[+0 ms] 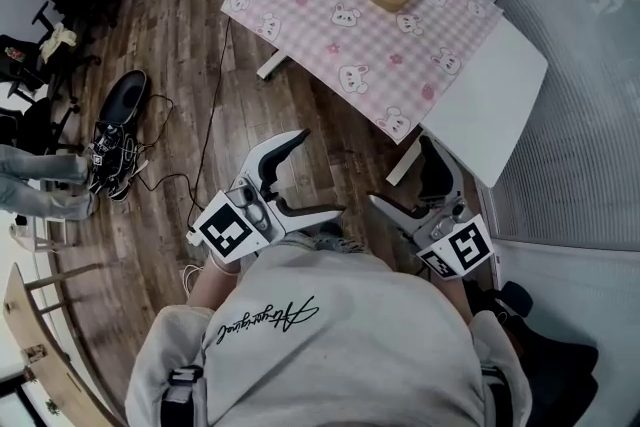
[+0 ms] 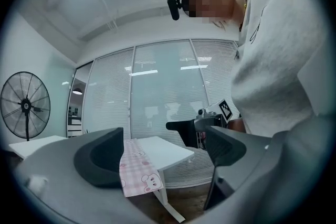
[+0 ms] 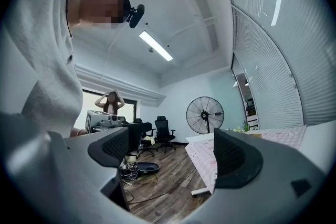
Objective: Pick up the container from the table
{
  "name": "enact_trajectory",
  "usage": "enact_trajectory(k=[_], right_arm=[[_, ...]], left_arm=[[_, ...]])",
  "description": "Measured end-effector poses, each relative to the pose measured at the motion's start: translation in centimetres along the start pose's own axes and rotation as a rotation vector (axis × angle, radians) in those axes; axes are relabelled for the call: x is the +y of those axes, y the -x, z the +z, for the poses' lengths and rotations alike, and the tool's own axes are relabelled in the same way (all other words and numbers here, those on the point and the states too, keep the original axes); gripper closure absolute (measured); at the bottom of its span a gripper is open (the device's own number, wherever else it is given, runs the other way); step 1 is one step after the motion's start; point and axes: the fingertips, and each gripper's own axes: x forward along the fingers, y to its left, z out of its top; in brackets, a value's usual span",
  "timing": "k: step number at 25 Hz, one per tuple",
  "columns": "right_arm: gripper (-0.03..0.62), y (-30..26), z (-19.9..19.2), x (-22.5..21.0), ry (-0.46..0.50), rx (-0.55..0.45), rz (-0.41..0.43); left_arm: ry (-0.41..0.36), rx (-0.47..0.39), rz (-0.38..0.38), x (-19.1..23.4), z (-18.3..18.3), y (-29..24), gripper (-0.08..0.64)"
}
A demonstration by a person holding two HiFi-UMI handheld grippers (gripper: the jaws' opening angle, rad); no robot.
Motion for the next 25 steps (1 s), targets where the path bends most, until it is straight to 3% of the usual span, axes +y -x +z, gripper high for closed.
enact_trajectory(k=[10,25], right_arm=[[0.101,-2.0,0.0,-0.7,-0.005,-0.002,0.010],[0.101,-1.0,-0.7,-1.7,-0.024,0.007,0.038]], left_arm=[[-0.004,-0.015,0.018,2.1,0.3,0.0,0.094],[-0.009,-0.022,0.085,1.8,0.0,-0.7,0.094]])
